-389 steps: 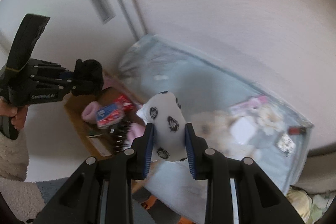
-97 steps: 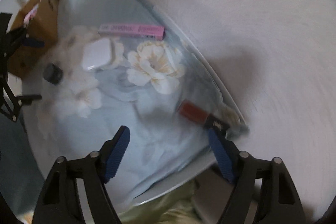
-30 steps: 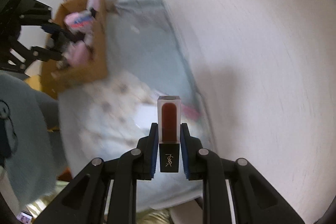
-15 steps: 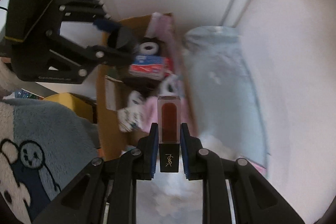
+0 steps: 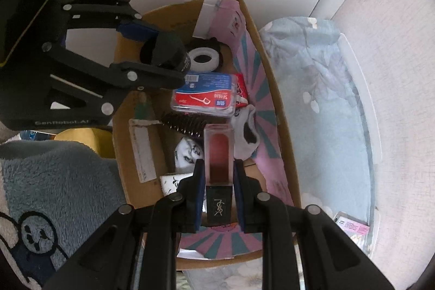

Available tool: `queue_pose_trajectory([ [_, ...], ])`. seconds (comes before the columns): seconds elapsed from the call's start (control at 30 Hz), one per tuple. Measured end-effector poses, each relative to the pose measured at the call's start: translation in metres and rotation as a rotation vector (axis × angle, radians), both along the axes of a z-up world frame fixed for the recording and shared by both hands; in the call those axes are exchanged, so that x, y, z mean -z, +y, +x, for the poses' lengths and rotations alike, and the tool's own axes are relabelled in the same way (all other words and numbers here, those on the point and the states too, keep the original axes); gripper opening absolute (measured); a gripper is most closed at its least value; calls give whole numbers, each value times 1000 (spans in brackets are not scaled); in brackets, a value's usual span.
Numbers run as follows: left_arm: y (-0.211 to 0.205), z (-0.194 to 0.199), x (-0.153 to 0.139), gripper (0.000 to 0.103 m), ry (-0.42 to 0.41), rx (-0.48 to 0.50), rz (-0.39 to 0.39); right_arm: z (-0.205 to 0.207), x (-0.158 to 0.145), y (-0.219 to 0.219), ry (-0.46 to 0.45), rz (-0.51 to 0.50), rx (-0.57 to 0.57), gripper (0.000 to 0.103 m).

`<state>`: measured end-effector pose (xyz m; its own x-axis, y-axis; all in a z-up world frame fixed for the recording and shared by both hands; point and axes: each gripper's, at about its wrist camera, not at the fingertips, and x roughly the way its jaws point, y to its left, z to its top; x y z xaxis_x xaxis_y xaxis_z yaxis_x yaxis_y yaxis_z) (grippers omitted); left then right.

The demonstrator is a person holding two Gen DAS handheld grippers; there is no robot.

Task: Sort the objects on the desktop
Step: 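Carry the black item and lip gloss into the cardboard box and release, then move both open tools back over the floral tray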

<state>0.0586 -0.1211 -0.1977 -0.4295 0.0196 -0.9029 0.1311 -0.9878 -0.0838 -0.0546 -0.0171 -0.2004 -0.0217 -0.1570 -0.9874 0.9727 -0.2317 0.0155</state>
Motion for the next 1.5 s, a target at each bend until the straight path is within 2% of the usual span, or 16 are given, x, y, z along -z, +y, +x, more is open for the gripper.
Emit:
queue_pose_trajectory([
  [0.17, -4, -3, 2, 32, 10, 20, 21, -3, 9, -4, -47, 4, 8, 18],
  [0.2, -4, -3, 0, 33, 25, 40, 48, -2, 11, -4, -65, -2, -5, 22],
  [0.23, -4, -2, -3, 41, 33, 65, 85, 0, 11, -4, -53, -4, -10, 26],
  [0.27, -4, -3, -5, 68, 35, 71, 98, 1, 11, -4, -22, 1, -4, 40],
  [0.3, -4, -4, -7, 86, 37, 64, 86, 2, 11, -3, 12, 8, 5, 54],
  [0.33, -4, -3, -10, 103, 52, 53, 62, 2, 8, 1, 45, 5, 20, 56],
  [0.4, -6, -1, -21, 103, 98, 50, 35, 0, 1, 11, 48, -24, 43, 56],
  [0.57, -11, -4, -40, 103, 110, 44, 10, -11, -35, 54, 56, -134, 178, 56],
  [0.8, -10, -20, -65, 103, 132, 34, 60, -26, -90, 147, 65, -362, 437, 57],
  [0.93, 4, -31, -74, 103, 148, 48, 26, -25, -106, 195, 107, -397, 559, 57],
  [1.1, 37, -48, -84, 103, 176, 133, -1, -21, -95, 237, 141, -391, 673, 57],
  [1.37, 114, -86, -99, 103, 216, 311, -126, -16, -71, 277, 144, -390, 778, 57],
  [1.5, 130, -112, -110, 103, 227, 339, -224, -19, -64, 295, 121, -394, 803, 57],
])
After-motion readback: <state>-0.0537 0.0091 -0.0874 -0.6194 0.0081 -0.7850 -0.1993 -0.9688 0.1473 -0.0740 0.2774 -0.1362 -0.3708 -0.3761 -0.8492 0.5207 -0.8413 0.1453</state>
